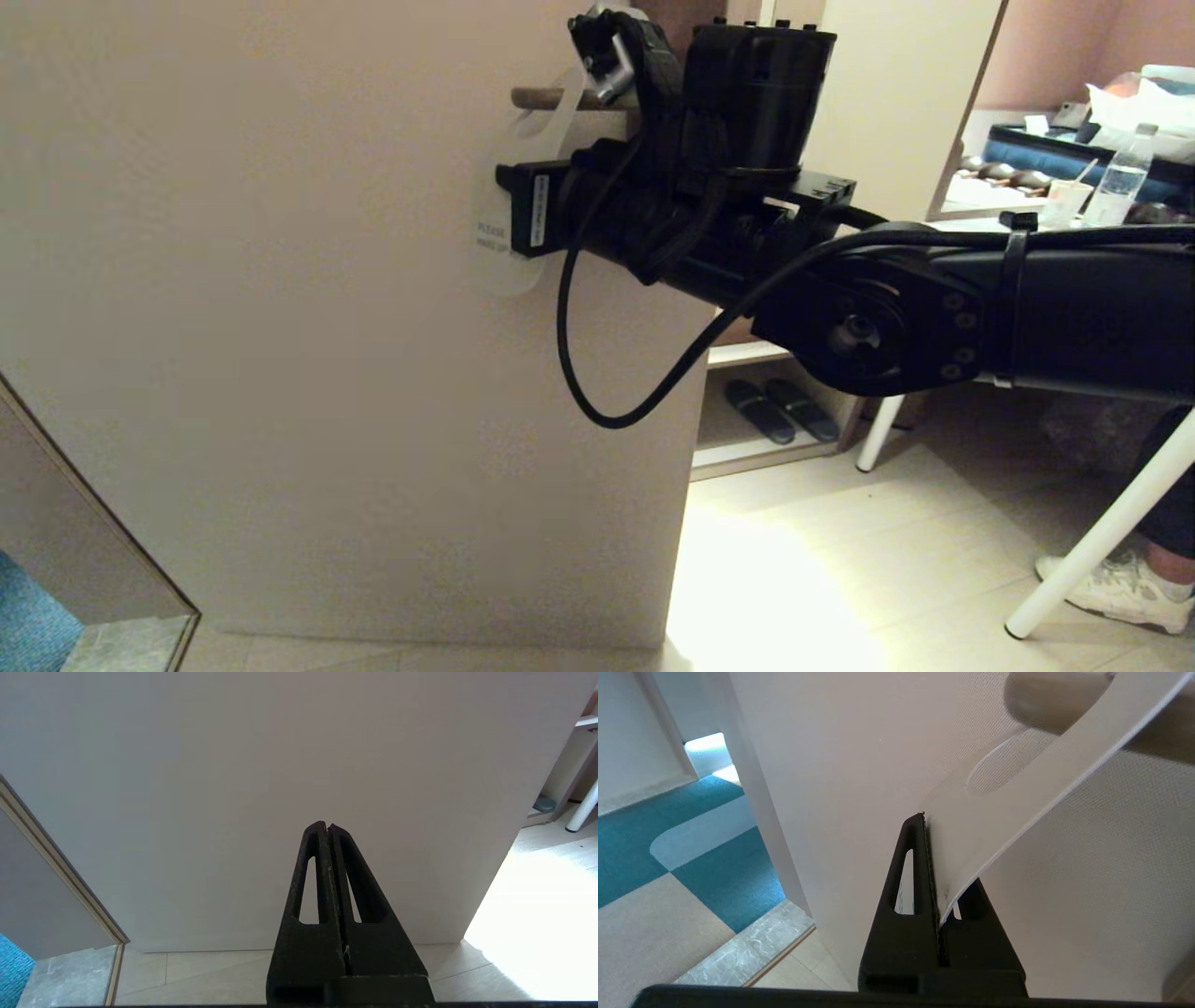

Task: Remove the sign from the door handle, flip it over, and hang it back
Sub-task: Take down the sign, then hand it to the other hand

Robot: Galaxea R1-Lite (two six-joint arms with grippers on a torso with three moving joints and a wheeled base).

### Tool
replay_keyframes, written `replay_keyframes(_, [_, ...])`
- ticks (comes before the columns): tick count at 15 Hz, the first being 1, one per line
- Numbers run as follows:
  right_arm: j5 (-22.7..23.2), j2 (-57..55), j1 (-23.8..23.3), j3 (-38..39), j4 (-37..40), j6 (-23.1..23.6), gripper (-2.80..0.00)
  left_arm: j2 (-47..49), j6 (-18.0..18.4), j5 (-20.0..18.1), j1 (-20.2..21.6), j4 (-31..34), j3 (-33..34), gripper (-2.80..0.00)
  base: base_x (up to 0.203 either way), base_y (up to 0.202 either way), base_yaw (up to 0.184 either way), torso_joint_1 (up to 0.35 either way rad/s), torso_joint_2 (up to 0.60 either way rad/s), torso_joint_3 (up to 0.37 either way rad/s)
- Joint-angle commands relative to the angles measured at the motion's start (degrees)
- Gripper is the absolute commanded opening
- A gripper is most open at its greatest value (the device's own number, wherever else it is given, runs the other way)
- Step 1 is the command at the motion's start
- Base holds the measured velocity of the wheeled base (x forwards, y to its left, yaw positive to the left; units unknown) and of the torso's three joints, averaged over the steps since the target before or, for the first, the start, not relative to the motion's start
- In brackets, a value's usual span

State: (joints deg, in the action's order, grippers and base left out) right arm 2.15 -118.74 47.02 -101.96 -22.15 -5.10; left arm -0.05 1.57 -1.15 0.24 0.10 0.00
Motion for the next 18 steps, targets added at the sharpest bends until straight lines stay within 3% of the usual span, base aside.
replay_keyframes(1, [0.1,-0.4,0.3,-0.1,-0.1,0.8,-2.80,0.0,0.0,0.0,0.0,0.0,0.0,-2.80,0.000,0.000,0.000,0.000,0.00,0.000])
replay_keyframes(9, [0.2,-0.3,0.2,0.3,-0.3,4.4,-2.80,0.0,0.0,0.0,0.0,0.0,0.0,-2.80,0.000,0.000,0.000,0.000,0.00,0.000])
replay_keyframes(18, [1.9,0.2,0.2,0.5,-0.3,4.3,-2.80,0.0,0.1,0.0,0.0,0.0,0.0,-2.80,0.000,0.000,0.000,0.000,0.00,0.000])
